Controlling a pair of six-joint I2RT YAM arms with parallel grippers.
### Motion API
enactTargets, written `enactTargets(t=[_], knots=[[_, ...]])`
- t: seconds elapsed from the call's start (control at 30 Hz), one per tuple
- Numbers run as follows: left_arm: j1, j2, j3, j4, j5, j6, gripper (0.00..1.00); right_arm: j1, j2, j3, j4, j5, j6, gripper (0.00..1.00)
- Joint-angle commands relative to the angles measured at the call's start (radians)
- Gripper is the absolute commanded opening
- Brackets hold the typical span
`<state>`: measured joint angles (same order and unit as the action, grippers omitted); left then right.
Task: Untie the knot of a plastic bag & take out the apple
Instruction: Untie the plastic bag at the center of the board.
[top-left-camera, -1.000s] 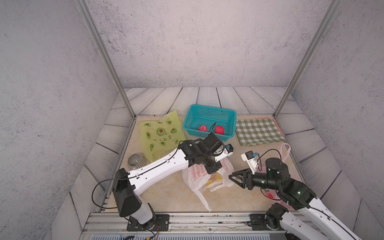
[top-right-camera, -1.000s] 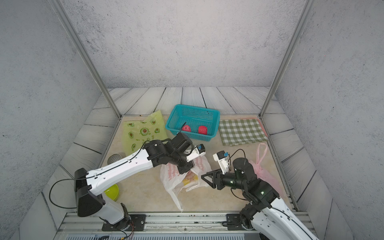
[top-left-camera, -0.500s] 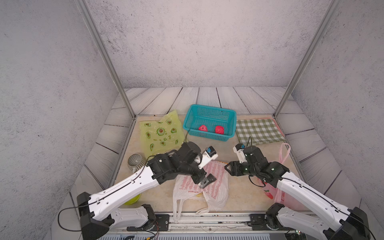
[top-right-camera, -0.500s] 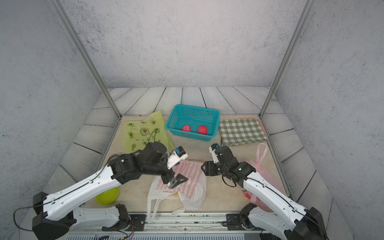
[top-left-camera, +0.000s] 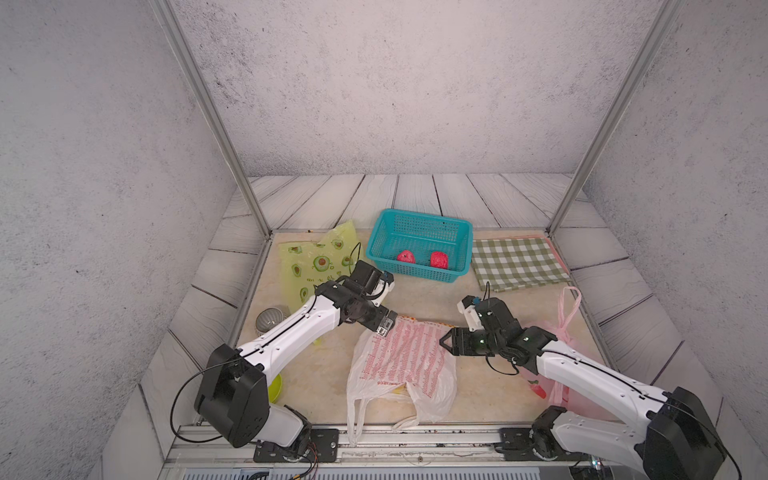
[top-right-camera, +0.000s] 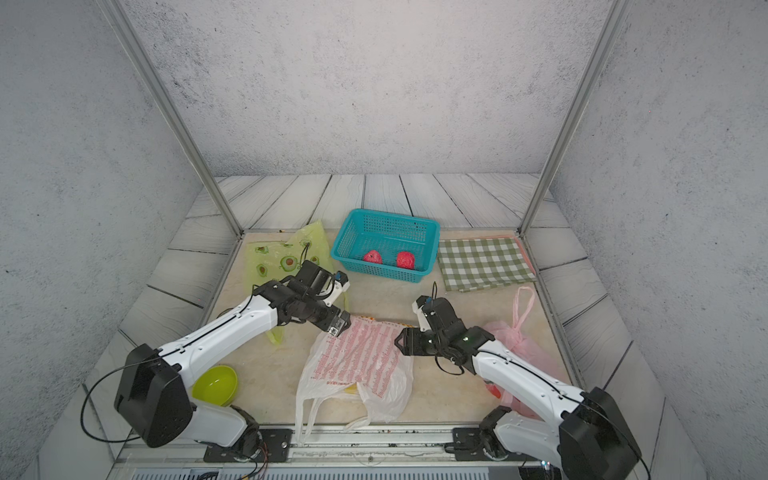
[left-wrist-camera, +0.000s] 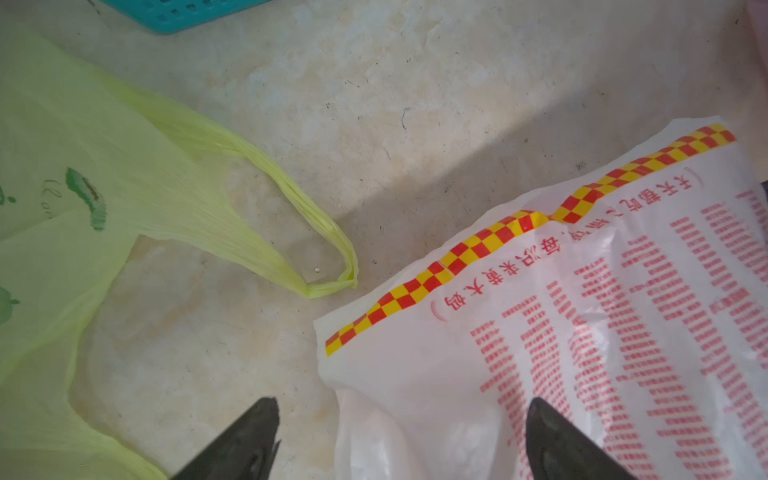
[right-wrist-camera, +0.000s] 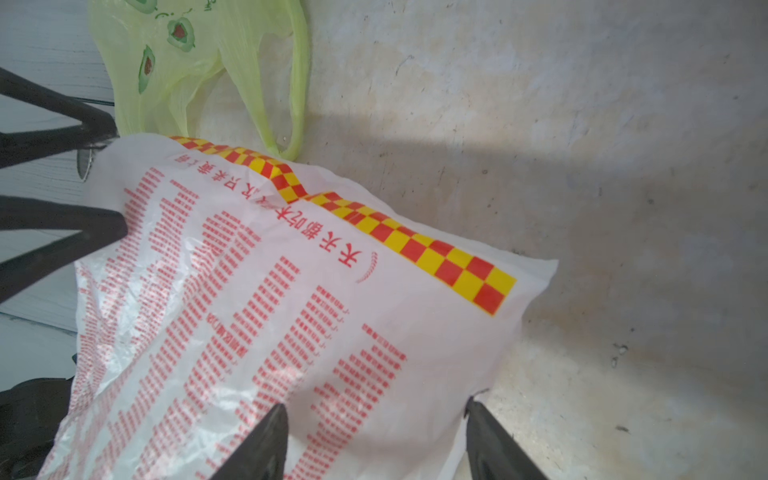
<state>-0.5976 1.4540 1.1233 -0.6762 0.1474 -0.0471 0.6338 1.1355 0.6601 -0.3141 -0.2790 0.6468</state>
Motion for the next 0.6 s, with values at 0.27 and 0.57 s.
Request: enactTargets(t=[0.27,0.57], knots=[[0.004,0.03,0.0,0.089,0.101,-0.054,0.2,-0.073,0.08,-0.021,0.137,-0.034,0.075,0.56],[0.007,0.032,0.038,0.127,0.041,-0.057,0.0,-0.138,0.161,0.116,0.116,-0.074,0.005,0.12]])
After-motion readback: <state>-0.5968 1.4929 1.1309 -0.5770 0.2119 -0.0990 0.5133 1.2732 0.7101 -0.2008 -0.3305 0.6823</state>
